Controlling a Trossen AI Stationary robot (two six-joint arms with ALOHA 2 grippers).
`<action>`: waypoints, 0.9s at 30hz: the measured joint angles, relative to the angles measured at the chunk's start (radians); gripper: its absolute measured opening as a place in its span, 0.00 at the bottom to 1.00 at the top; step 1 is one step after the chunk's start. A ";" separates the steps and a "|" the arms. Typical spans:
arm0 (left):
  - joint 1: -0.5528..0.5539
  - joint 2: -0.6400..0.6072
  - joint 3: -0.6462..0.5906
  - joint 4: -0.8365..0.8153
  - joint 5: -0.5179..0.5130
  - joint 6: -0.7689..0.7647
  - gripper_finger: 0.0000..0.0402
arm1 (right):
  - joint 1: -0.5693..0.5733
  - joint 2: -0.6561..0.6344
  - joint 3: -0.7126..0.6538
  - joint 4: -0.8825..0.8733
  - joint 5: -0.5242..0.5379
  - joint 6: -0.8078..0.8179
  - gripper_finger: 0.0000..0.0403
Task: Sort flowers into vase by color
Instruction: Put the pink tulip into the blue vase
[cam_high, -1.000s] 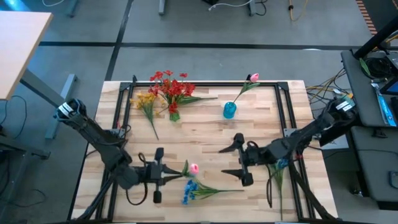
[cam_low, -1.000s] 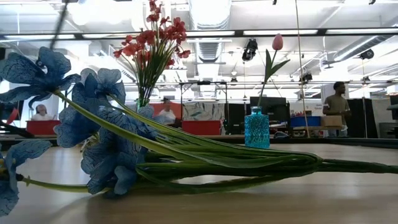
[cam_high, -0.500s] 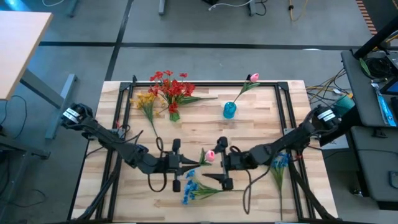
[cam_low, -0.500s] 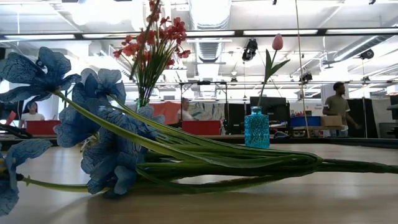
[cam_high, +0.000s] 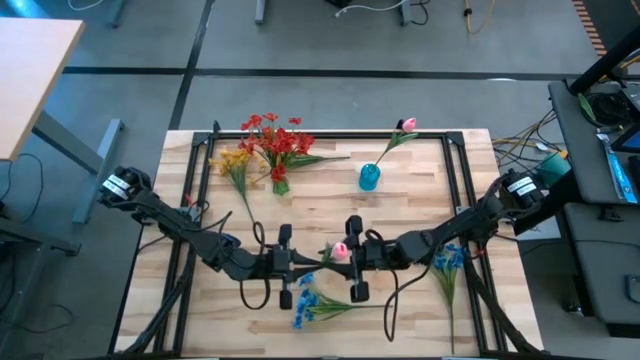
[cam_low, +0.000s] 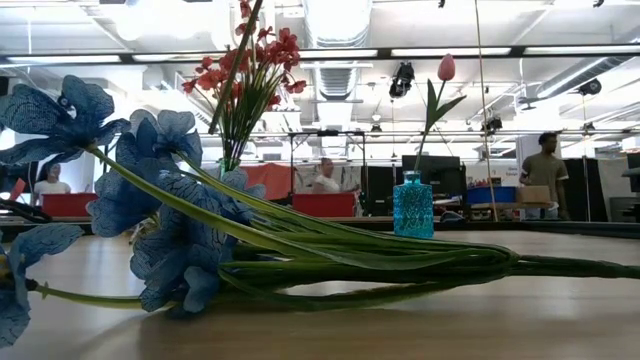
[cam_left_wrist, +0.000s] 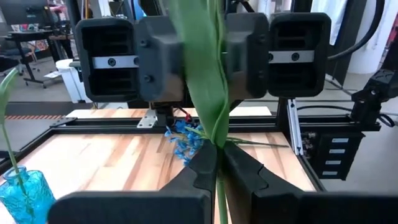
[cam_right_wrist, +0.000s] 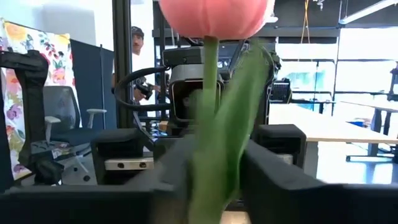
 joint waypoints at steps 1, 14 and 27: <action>0.000 0.000 0.000 0.002 -0.001 0.000 0.00 | 0.000 0.000 0.000 0.000 0.000 -0.001 0.15; -0.006 -0.051 0.000 -0.083 -0.003 -0.050 0.33 | -0.002 -0.039 -0.002 -0.083 0.034 0.019 0.02; -0.013 -0.199 0.001 -0.740 -0.002 -0.437 0.61 | -0.126 -0.434 -0.002 -0.623 0.563 -0.101 0.02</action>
